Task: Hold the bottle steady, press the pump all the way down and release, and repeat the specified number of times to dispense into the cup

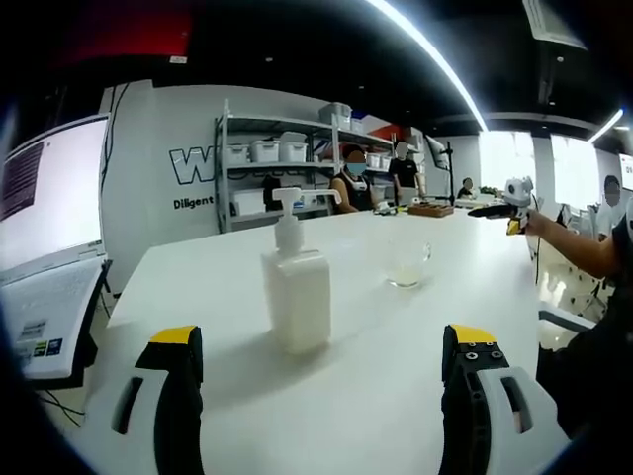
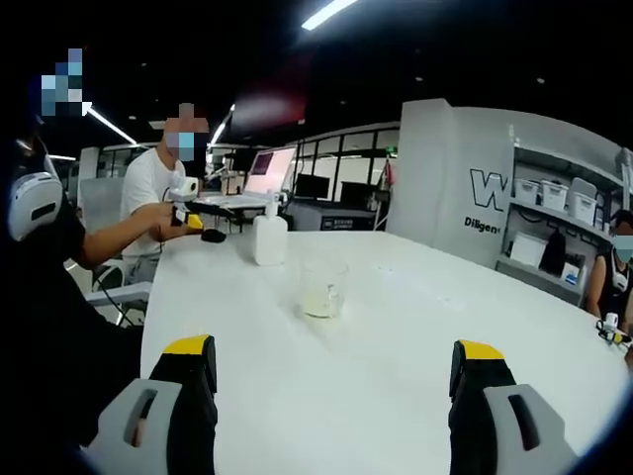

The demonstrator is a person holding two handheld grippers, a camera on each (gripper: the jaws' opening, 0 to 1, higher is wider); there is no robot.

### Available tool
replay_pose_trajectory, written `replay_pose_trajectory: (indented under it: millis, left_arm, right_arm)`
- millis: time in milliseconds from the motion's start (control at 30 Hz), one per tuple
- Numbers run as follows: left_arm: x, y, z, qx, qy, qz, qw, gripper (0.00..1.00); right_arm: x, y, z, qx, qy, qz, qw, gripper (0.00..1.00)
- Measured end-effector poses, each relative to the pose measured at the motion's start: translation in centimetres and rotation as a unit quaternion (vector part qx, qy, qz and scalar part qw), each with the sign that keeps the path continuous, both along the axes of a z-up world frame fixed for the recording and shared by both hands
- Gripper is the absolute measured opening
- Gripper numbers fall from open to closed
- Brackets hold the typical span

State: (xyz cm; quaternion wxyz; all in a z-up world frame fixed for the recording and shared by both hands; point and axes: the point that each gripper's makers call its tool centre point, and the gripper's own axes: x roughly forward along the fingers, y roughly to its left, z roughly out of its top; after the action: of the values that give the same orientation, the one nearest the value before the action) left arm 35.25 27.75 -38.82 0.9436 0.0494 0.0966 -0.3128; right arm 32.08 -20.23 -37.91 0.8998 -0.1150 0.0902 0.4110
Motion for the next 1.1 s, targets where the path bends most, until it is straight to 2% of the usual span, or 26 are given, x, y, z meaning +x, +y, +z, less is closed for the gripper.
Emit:
replay_pose_trajectory:
  millis: [367, 1100]
  left_arm:
    - [-0.11, 0.29, 0.07, -0.001, 0.000, 0.003, 1.0000, 0.99]
    - [0.41, -0.47, -0.19, -0.014, 0.000, 0.014, 0.9998, 0.97]
  right_arm:
    - [-0.20, 0.10, -0.01, -0.002, -0.001, 0.001, 1.0000, 1.00]
    - [-0.38, 0.44, 0.55, 0.007, -0.003, 0.006, 1.0000, 1.00]
